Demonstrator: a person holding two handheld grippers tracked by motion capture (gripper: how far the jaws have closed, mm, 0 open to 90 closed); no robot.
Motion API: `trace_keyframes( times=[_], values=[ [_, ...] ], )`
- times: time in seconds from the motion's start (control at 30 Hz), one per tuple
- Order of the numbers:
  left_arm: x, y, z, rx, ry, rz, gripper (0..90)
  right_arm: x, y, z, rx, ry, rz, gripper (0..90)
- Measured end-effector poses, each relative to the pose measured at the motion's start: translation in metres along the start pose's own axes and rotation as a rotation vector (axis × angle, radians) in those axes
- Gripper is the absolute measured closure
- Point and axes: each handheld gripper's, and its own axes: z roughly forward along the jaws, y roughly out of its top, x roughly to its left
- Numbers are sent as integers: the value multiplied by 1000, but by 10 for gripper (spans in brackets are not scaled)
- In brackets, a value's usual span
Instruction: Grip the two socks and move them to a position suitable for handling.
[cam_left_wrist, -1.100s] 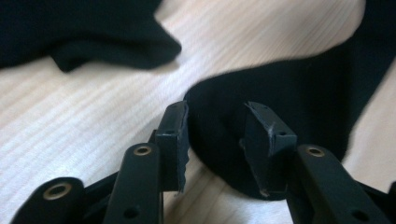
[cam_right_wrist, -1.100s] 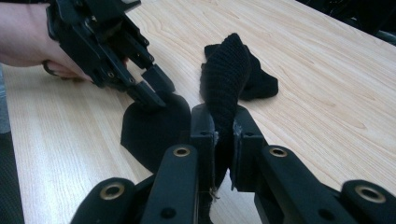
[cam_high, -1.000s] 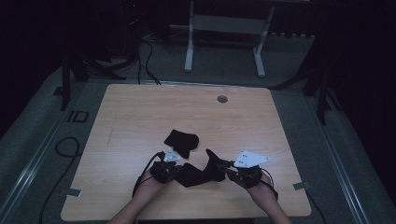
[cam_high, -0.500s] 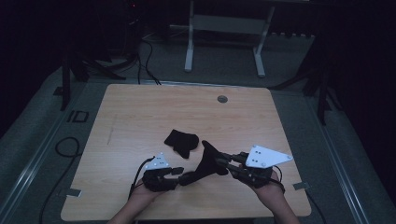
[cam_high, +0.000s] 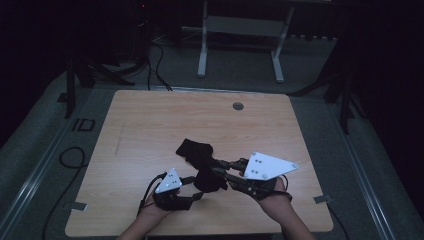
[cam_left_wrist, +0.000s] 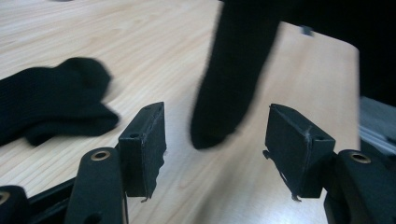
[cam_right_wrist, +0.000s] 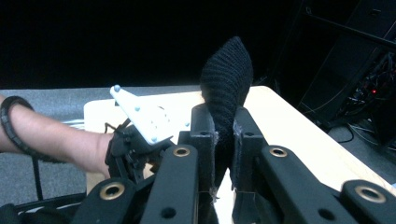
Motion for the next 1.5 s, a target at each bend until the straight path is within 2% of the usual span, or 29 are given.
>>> trace_keyframes(
  times=[0.07, 0.1, 0.13, 0.17, 0.27, 0.3, 0.37, 0.4, 0.47, 0.53, 0.57, 0.6, 0.63, 0.7, 0.73, 0.77, 0.83, 0.87, 0.97, 1.03, 1.07, 1.1, 1.13, 1.2, 1.33, 1.37, 1.4, 1.43, 1.5],
  values=[
    [-1, -2, 0, 16, 22, 16, 519, 4, 5, 5, -13, 20, -9, 817],
    [0, -2, -1, 38, 20, 14, 635, 6, 6, 7, -14, 23, -13, 817],
    [2, -2, -2, 63, 21, -8, 789, 7, 7, 8, -16, 16, -25, 817],
    [5, -3, -5, 76, 7, -37, 820, 9, 8, 10, -10, 9, -31, 817],
    [8, -4, -13, 76, 0, -31, 840, 11, 3, 11, 2, -23, -40, 816],
    [9, -5, -21, 106, 2, -23, 843, 9, -6, 8, 7, -44, -19, 817],
    [9, -5, -21, 106, 2, -23, 843, 8, -12, 6, 15, -64, -8, 817],
    [14, -5, -33, 192, -48, -52, 841, 3, -30, 4, 50, -118, 24, 817],
    [14, -4, -36, 211, -51, -45, 841, 0, -40, 3, 70, -142, 40, 817],
    [18, -4, -39, 274, -124, -69, 839, -7, -60, 2, 107, -180, 84, 817],
    [19, -5, -40, 289, -132, -68, 836, -14, -81, 1, 137, -190, 146, 817],
    [20, -5, -39, 311, -153, -82, 833, -16, -91, 1, 153, -197, 167, 817],
    [22, -6, -37, 334, -171, -93, 833, -16, -91, 1, 153, -197, 167, 817],
    [25, -8, -31, 363, -163, -107, 795, -22, -120, 3, 196, -199, 231, 817],
    [27, -9, -27, 375, -168, -128, 795, -22, -120, 3, 196, -199, 231, 817],
    [27, -9, -27, 375, -168, -128, 769, -22, -120, 3, 196, -199, 231, 817],
    [33, -11, -15, 366, -127, -148, 760, -29, -142, 5, 220, -207, 290, 817],
    [34, -11, -12, 363, -118, -152, 712, -32, -149, 6, 234, -221, 303, 817],
    [35, -9, -3, 364, -76, -137, 677, -40, -160, 6, 252, -239, 324, 803],
    [35, -8, 2, 361, -66, -144, 654, -44, -166, 4, 257, -257, 338, 785],
    [35, -7, 3, 358, -55, -141, 651, -46, -168, 3, 262, -261, 349, 756],
    [35, -6, 5, 354, -48, -144, 642, -49, -172, 0, 268, -286, 355, 647],
    [35, -5, 6, 356, -43, -139, 642, -49, -172, 0, 268, -286, 355, 647],
    [33, -3, 8, 345, -27, -136, 642, -53, -175, -4, 278, -307, 374, 562],
    [30, 1, 10, 318, 29, -125, 640, -64, -179, -14, 307, -398, 386, 410],
    [30, 1, 10, 318, 29, -125, 640, -64, -179, -14, 307, -398, 386, 410],
    [27, 5, 10, 292, 59, -119, 640, -67, -179, -17, 308, -414, 389, 420],
    [26, 7, 10, 280, 64, -115, 616, -73, -179, -20, 318, -423, 395, 424],
    [23, 11, 9, 247, 56, -115, 618, -76, -179, -20, 316, -415, 379, 566]
  ],
)
